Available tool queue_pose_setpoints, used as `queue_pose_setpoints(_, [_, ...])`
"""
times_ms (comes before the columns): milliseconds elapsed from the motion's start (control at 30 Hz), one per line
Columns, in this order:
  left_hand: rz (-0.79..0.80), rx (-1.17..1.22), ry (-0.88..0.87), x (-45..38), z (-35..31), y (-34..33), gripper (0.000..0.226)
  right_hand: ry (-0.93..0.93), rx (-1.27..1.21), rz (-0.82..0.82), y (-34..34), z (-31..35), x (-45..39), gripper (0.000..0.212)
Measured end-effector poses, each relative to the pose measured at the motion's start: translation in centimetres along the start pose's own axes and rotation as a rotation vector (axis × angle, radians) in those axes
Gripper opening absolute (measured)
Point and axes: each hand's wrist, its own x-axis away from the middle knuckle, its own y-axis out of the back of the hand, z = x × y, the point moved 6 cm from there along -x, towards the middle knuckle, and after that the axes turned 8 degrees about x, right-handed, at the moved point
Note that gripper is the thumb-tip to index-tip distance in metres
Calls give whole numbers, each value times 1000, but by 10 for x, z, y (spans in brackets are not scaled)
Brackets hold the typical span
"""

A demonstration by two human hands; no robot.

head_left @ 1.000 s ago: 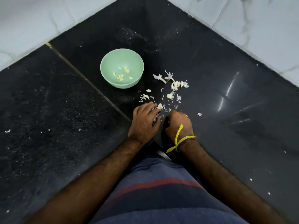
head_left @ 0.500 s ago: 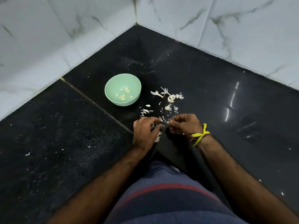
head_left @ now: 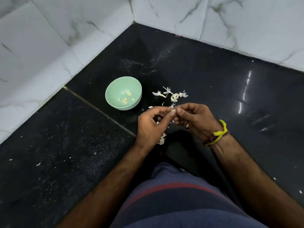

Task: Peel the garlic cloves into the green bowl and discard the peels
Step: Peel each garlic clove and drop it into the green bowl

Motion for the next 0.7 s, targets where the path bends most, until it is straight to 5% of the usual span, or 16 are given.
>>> queue_pose_setpoints(333, [32,-5,-97,-1,-30,7,12,132,23,79,-8,21,7,16])
queue_pose_setpoints(700, [-16,-14,-97,10,-38,0,11,79,-52,135,-16,17,9,13])
